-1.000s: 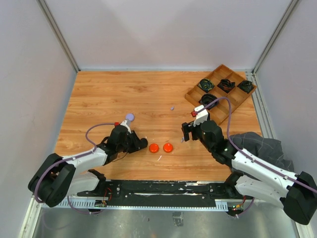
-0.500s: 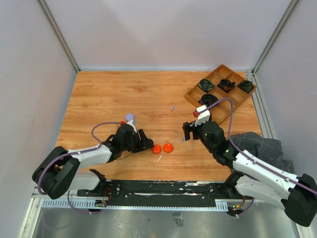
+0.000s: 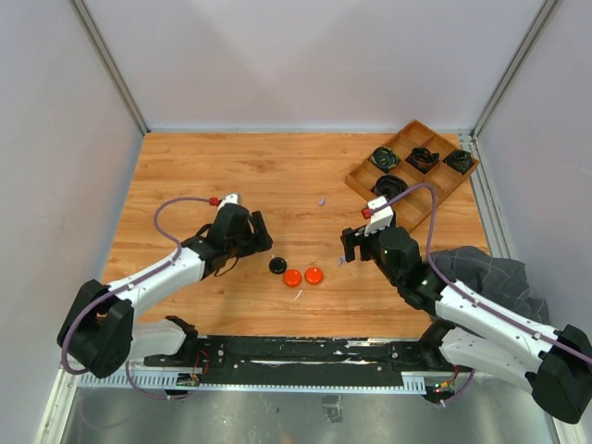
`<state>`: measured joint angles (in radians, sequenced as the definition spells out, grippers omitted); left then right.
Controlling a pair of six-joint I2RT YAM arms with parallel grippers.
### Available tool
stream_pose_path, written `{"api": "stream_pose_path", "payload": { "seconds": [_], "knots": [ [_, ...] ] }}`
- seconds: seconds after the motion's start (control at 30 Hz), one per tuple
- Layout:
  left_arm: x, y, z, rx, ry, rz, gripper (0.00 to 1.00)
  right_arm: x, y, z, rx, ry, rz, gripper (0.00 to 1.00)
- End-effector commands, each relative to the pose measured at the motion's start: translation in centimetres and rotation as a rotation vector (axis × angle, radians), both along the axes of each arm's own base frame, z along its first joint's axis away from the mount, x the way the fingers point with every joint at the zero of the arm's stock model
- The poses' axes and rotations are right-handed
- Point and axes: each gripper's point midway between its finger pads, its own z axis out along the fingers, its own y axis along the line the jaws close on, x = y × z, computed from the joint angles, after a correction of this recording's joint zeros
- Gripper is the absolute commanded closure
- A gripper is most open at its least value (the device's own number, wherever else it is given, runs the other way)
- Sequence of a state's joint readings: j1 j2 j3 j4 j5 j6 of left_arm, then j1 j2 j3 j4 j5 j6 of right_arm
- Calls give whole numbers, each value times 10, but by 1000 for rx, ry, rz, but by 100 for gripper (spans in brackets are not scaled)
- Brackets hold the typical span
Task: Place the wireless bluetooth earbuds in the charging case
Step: Place the charging case at the center of the board, then pick up the charging case at the center of the board.
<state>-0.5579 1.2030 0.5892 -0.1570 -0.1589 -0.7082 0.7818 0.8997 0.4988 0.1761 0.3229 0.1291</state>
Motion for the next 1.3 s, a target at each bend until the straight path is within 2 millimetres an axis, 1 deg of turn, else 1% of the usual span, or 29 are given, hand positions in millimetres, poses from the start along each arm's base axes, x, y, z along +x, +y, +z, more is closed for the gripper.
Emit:
{"api": "stream_pose_path", "payload": {
  "seconds": [0.0, 0.1, 0.17, 0.2, 0.27, 0.3, 0.4, 0.5, 0.63, 0.7, 0.77, 0.83, 0.93, 1.1, 1.17, 1.23, 1.27],
  "knots": [
    [28, 37, 13, 212, -33, 58, 11, 6, -8, 2, 15, -18, -40, 18],
    [49, 48, 18, 273, -36, 73, 13, 7, -9, 1, 10, -17, -45, 18],
    [61, 56, 15, 333, -12, 71, 13, 7, -6, -1, 19, -15, -36, 18],
    [69, 59, 18, 369, -8, 61, 12, 7, -5, -3, 17, -12, -34, 18],
    [79, 70, 16, 429, 22, 66, 12, 8, -5, -5, 4, -3, -34, 18],
    [84, 72, 14, 442, 32, 60, 12, 8, -5, -4, 3, 0, -34, 18],
    [95, 73, 4, 446, 67, 40, 11, 7, -2, -2, 21, -3, -23, 18],
    [106, 75, -11, 452, 106, 39, 12, 7, -1, -3, 24, -1, -19, 18],
    [119, 63, -28, 425, 147, -11, 13, 7, -1, -1, 22, 1, -18, 17],
    [121, 60, -37, 418, 167, -30, 13, 6, -1, 0, 26, -2, -16, 17],
    [123, 62, -44, 417, 184, -34, 14, 6, -1, 0, 26, -3, -14, 17],
    [124, 62, -49, 385, 197, -36, 17, 6, -1, 1, 22, -3, -14, 17],
    [121, 57, -53, 341, 212, -55, 21, 6, -4, 4, 11, -8, -26, 17],
    [114, 54, -51, 325, 227, -76, 30, 5, -5, 5, 4, -12, -24, 17],
    [112, 54, -47, 322, 220, -76, 35, 5, -6, 6, 3, -14, -28, 17],
    [110, 55, -42, 321, 211, -77, 44, 5, -5, 6, 6, -18, -26, 17],
    [109, 55, -40, 318, 206, -76, 46, 5, -5, 5, 4, -18, -23, 17]
  ]
}}
